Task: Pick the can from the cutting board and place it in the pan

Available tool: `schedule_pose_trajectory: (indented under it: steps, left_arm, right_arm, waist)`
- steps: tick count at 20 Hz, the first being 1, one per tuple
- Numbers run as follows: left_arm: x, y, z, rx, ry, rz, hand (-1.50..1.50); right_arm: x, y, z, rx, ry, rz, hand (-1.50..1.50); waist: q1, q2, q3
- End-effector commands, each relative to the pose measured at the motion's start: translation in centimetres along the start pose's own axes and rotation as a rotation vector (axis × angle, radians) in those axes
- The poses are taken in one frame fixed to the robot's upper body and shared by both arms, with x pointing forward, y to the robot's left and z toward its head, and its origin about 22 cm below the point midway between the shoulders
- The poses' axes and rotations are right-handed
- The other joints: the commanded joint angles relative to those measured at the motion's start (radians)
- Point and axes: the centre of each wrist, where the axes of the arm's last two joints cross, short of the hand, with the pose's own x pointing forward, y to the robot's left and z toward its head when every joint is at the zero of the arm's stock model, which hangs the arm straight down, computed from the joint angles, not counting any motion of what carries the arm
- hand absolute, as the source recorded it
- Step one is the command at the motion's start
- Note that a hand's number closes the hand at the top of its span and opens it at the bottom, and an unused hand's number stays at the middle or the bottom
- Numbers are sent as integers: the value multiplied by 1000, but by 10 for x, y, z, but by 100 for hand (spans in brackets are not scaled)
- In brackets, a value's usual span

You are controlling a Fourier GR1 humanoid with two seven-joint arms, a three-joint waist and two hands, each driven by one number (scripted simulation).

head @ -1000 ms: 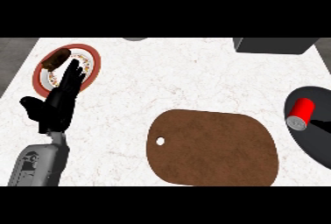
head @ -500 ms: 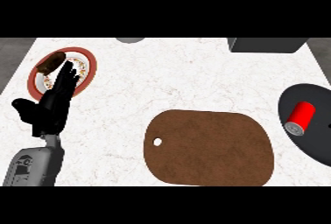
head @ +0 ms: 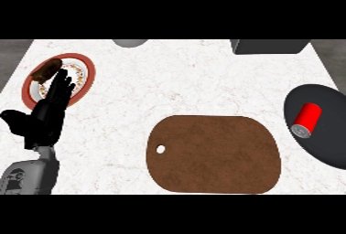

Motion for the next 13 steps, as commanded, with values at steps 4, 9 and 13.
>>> schedule_pose_trajectory:
  steps: [4,9,13]
  left_arm:
    - [7,13,-4,21,20,-7,0]
    - [-1,-1,9,22,20,-13,0]
    - [-3,0,14,2,26,-11,0]
  right_arm:
    - [1,-47,53,102,-122,-136,-150]
    - [-3,-61,85,100,-94,-139,-150]
    - [3,-56,79,110,-95,-72,-150]
  waist:
    - [-30,-9,-3]
    - [-30,-10,-2]
    - [-8,-7,-3]
